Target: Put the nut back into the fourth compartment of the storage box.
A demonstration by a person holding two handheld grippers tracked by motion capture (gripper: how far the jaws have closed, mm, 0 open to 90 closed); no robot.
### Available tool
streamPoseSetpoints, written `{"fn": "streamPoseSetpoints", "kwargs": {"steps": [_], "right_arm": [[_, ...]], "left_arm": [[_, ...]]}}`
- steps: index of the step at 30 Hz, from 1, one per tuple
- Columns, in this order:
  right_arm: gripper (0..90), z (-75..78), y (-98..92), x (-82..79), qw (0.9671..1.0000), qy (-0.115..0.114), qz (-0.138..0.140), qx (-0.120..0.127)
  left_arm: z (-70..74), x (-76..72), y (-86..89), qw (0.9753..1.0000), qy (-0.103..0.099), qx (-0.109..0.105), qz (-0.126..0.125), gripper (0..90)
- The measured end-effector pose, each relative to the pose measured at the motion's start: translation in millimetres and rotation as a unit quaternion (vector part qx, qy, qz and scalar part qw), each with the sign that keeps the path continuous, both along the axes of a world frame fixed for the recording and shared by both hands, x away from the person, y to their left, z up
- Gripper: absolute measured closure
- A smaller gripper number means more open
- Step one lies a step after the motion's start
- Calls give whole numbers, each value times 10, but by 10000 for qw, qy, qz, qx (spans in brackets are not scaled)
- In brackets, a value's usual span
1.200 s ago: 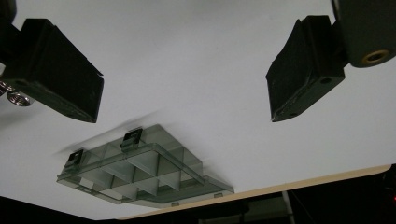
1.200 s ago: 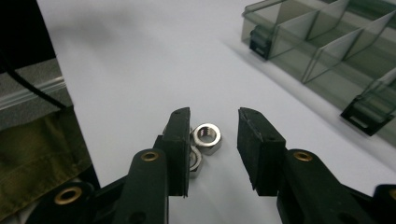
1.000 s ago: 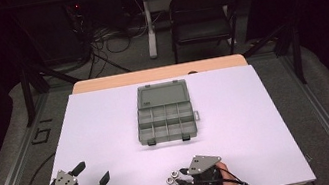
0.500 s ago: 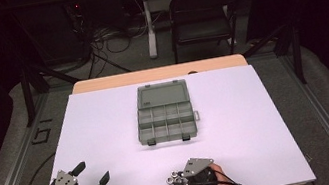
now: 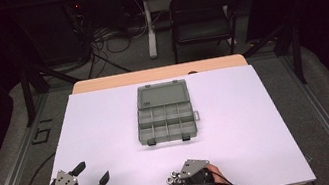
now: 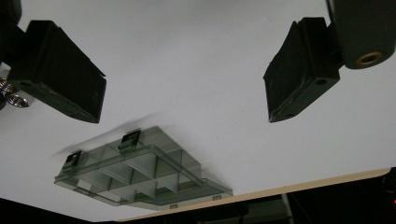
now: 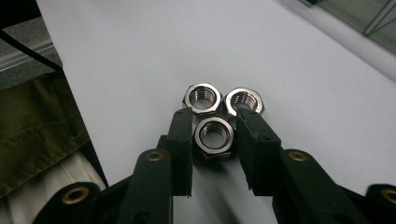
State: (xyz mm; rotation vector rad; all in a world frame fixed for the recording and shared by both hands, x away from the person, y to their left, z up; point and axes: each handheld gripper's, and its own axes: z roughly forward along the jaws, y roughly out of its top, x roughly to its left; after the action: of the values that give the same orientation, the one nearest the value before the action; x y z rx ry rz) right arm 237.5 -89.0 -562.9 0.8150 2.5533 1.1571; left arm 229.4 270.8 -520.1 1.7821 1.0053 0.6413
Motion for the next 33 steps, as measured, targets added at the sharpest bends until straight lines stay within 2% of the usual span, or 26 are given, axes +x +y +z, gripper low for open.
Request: {"fn": "streamPoseSetpoints", "kwargs": {"steps": [3, 6, 14, 17, 21, 28, 33], "right_arm": [[701, 1, 1, 0, 10000, 64, 33, -22], [703, 3, 8, -7, 10000, 4, 34, -62], [703, 14, 2, -15, 9999, 22, 74, -106], [703, 18, 3, -26, 10000, 2, 32, -48], [704, 106, -26, -43, 10000, 11, 55, 39], [703, 361, -127, -56, 9995, -183, 86, 227], [704, 431, -209, -11, 9994, -90, -13, 330]], "left_arm": [[1, -2, 0, 10000, -12, -11, -6, 128], [-2, -1, -1, 10000, -35, -25, 5, 128], [-1, -3, 0, 10000, -42, -49, 21, 128], [0, -5, 0, 10000, -43, -52, 28, 128], [-1, -7, 0, 10000, -29, -58, 41, 128], [-3, -7, -4, 10000, -9, -8, 32, 128], [-6, -12, -13, 10000, -37, -1, 58, 129]]}}
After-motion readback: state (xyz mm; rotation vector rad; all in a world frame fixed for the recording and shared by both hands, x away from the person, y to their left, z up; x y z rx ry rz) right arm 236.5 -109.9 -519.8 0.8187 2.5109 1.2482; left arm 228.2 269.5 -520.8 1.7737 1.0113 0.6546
